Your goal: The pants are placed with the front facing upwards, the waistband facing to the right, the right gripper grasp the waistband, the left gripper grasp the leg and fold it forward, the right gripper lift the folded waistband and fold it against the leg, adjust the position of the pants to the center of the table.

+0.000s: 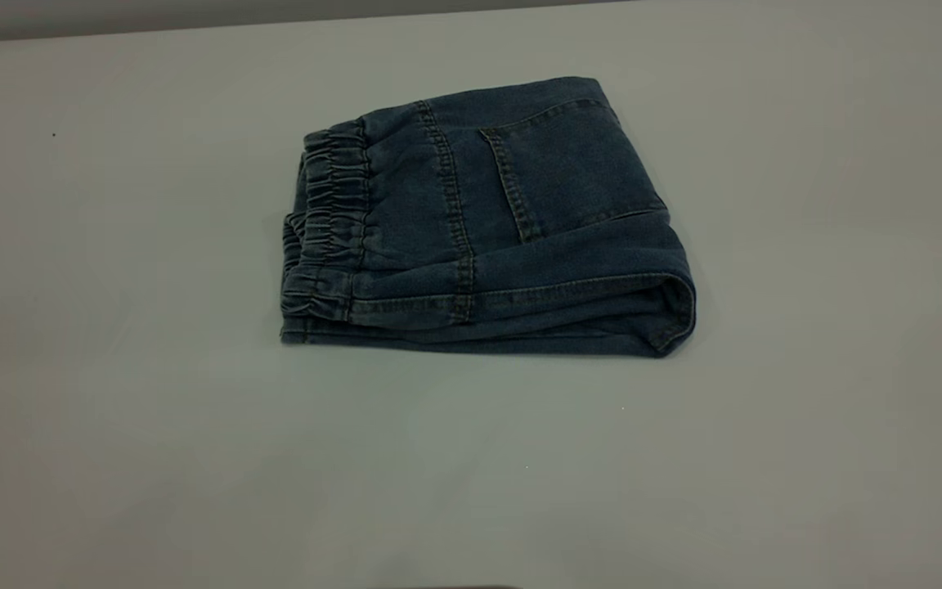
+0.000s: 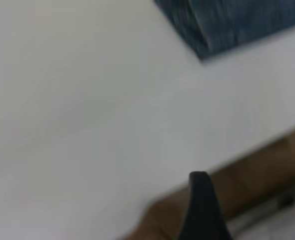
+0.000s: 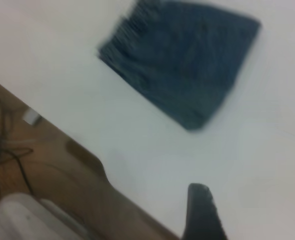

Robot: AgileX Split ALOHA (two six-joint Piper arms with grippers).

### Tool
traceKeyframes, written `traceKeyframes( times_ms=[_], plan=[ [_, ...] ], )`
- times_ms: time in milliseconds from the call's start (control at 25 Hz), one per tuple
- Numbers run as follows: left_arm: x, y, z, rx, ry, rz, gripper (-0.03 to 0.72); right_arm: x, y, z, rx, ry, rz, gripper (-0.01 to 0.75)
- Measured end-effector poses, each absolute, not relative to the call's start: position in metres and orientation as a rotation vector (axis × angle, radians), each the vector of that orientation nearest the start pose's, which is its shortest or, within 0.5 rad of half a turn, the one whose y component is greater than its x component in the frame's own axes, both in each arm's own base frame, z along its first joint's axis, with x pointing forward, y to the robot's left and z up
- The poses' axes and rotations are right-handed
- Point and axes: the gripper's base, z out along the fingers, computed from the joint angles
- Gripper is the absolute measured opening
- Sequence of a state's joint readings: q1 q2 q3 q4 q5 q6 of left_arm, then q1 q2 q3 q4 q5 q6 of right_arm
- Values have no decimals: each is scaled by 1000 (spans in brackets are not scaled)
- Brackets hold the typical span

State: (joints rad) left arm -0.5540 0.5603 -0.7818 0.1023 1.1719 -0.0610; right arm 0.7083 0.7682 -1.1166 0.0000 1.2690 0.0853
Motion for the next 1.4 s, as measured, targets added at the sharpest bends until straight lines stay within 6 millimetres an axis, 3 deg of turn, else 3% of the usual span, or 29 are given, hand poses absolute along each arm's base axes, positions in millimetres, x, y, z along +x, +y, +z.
traceKeyframes(
  times_ms=[160, 280, 600, 880, 1400],
  plan=[
    [61, -32, 289, 635, 2492, -164, 463, 63, 47, 360, -679, 2388, 297, 389],
    [56, -30, 273, 643, 2524, -164, 463, 52, 34, 331, -639, 2397, 265, 389],
    [42, -22, 272, 619, 2442, -201, 463, 33, 20, 265, -572, 2408, 316, 389],
    [43, -23, 273, 600, 2355, -232, 463, 25, 15, 262, -587, 2339, 355, 389],
    [39, -25, 265, 606, 2407, -273, 463, 25, 15, 262, -588, 2333, 358, 389]
  ],
)
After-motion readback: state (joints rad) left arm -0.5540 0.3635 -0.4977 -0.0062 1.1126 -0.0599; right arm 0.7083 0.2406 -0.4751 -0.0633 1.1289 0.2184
